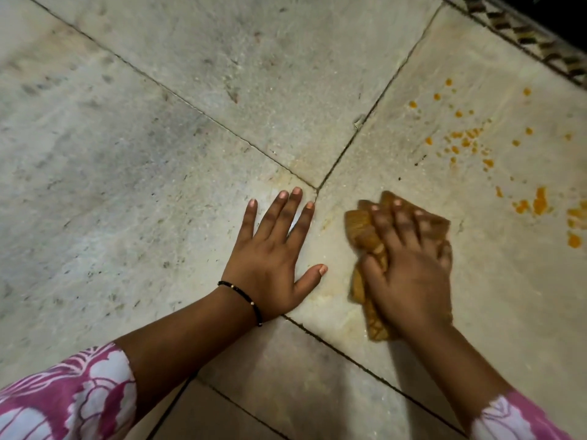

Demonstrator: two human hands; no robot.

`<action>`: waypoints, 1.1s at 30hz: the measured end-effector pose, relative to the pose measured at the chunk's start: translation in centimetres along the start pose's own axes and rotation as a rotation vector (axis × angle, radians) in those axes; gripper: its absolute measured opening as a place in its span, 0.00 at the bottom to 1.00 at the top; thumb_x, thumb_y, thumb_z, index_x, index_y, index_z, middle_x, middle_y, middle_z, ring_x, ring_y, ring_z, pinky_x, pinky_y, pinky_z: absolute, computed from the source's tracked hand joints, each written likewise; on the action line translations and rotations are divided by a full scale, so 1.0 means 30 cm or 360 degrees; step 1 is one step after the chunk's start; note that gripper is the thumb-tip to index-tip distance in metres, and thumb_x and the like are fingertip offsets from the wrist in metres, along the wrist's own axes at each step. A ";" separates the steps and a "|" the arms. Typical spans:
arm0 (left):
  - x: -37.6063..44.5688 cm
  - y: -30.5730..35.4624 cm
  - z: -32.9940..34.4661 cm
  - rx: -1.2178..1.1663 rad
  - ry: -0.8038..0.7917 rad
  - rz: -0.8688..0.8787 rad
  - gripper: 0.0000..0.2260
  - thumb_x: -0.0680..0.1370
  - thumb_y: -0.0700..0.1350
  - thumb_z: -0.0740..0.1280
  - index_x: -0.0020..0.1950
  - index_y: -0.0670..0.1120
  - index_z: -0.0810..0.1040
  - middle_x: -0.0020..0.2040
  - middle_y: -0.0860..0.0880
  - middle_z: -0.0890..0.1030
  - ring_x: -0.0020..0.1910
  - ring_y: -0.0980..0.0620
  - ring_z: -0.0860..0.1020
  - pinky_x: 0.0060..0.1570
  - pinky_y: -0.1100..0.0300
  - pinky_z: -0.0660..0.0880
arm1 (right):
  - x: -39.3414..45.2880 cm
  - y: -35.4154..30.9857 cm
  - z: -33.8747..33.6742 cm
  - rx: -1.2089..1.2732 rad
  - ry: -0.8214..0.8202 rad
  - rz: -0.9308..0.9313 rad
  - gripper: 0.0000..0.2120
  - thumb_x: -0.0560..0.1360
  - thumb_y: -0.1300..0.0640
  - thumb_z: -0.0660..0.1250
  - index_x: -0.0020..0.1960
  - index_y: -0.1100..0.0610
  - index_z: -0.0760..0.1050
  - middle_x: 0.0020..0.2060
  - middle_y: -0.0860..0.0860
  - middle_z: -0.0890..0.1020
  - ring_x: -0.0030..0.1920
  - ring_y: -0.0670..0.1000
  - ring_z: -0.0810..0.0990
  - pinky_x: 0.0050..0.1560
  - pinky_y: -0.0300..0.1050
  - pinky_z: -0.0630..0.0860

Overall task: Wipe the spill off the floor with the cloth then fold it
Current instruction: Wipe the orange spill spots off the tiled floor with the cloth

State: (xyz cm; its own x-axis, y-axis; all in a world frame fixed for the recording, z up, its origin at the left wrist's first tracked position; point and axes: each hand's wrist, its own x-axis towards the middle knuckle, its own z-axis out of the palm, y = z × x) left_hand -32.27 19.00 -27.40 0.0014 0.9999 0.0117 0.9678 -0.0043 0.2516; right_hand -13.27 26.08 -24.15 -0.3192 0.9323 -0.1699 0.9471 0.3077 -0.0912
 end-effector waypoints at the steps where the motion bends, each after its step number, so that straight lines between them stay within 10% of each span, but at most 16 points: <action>1: 0.000 0.001 0.000 0.0002 -0.0004 -0.0001 0.35 0.77 0.63 0.52 0.77 0.43 0.56 0.78 0.42 0.55 0.77 0.45 0.52 0.72 0.38 0.52 | 0.009 -0.046 0.001 -0.0013 -0.0007 -0.0097 0.32 0.71 0.37 0.47 0.75 0.42 0.57 0.76 0.48 0.59 0.75 0.57 0.56 0.70 0.65 0.53; 5: -0.002 -0.004 0.003 0.0052 -0.0047 -0.0002 0.34 0.77 0.63 0.51 0.77 0.43 0.57 0.77 0.42 0.55 0.77 0.45 0.53 0.71 0.38 0.53 | 0.251 -0.128 -0.021 -0.0019 0.0004 -0.0417 0.31 0.72 0.36 0.47 0.75 0.40 0.56 0.76 0.45 0.58 0.75 0.54 0.55 0.71 0.63 0.51; 9: -0.002 -0.001 0.007 0.0062 -0.0076 -0.0028 0.35 0.77 0.64 0.50 0.77 0.44 0.55 0.78 0.43 0.54 0.77 0.45 0.53 0.72 0.41 0.49 | 0.512 0.035 -0.060 0.0165 0.0102 -0.0095 0.33 0.69 0.36 0.52 0.73 0.40 0.60 0.75 0.44 0.61 0.74 0.53 0.59 0.71 0.59 0.56; 16: 0.000 0.003 0.000 0.0027 -0.0077 -0.0030 0.35 0.77 0.64 0.49 0.78 0.45 0.54 0.78 0.43 0.53 0.77 0.45 0.51 0.72 0.40 0.48 | 0.051 0.199 -0.029 0.0243 0.0130 0.0451 0.33 0.71 0.38 0.48 0.75 0.43 0.56 0.76 0.48 0.58 0.75 0.53 0.54 0.71 0.61 0.52; 25: 0.006 -0.003 0.005 0.0046 -0.0131 -0.0040 0.35 0.76 0.65 0.47 0.78 0.46 0.51 0.78 0.45 0.51 0.77 0.46 0.50 0.72 0.42 0.45 | 0.258 0.015 -0.028 0.0079 -0.0016 -0.0212 0.32 0.72 0.35 0.47 0.75 0.38 0.52 0.77 0.44 0.55 0.76 0.52 0.51 0.72 0.61 0.47; 33: 0.005 0.000 0.008 0.0010 -0.0153 -0.0038 0.35 0.77 0.66 0.45 0.78 0.47 0.48 0.78 0.45 0.48 0.77 0.48 0.46 0.73 0.43 0.43 | -0.046 0.306 -0.016 0.0228 0.0225 0.0634 0.33 0.72 0.35 0.46 0.76 0.43 0.54 0.76 0.47 0.58 0.75 0.53 0.55 0.71 0.62 0.53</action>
State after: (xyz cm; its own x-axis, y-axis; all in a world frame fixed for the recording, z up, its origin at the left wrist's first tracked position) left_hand -32.21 19.16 -27.63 0.0021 0.9962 -0.0873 0.9694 0.0194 0.2446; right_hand -4.12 27.71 -24.27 0.0867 0.9927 -0.0842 0.9780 -0.1009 -0.1826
